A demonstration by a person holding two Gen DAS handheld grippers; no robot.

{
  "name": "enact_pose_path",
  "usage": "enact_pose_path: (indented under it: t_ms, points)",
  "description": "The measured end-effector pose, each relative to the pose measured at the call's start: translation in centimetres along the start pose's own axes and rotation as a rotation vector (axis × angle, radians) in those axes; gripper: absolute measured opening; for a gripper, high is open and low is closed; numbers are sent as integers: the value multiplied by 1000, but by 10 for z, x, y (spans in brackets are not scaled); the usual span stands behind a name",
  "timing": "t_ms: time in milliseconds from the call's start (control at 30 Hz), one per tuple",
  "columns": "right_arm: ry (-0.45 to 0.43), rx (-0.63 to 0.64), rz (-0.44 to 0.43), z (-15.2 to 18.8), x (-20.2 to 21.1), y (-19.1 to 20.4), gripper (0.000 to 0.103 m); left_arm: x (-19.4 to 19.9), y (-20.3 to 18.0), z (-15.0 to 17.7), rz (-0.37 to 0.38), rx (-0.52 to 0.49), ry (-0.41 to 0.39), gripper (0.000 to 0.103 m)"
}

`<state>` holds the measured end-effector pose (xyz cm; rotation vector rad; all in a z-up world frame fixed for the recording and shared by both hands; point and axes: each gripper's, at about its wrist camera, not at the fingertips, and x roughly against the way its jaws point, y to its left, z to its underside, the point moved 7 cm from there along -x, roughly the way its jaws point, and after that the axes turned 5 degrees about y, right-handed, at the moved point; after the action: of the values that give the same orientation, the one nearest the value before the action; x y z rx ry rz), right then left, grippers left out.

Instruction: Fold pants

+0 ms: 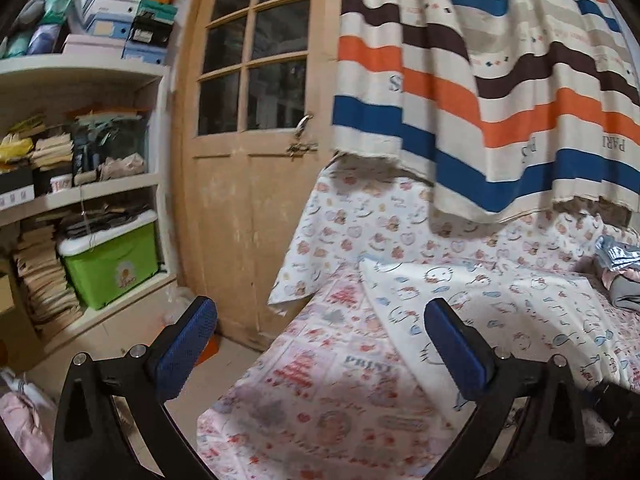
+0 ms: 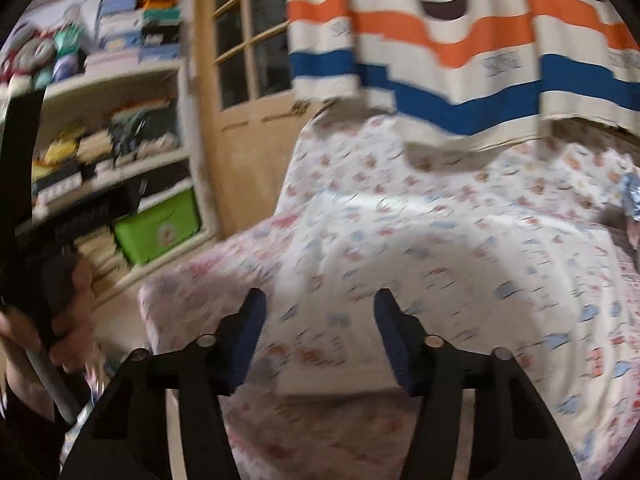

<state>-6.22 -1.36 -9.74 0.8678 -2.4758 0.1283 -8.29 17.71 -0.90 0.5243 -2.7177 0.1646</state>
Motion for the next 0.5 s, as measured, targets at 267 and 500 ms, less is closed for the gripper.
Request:
enact_pose_path:
  t_ms: [267, 500]
  points:
    - [102, 97, 19, 38, -22, 15, 37, -11, 15, 11, 1, 31, 47, 103]
    - [129, 146, 70, 39, -25, 14, 24, -20, 15, 12, 20, 55, 78, 103]
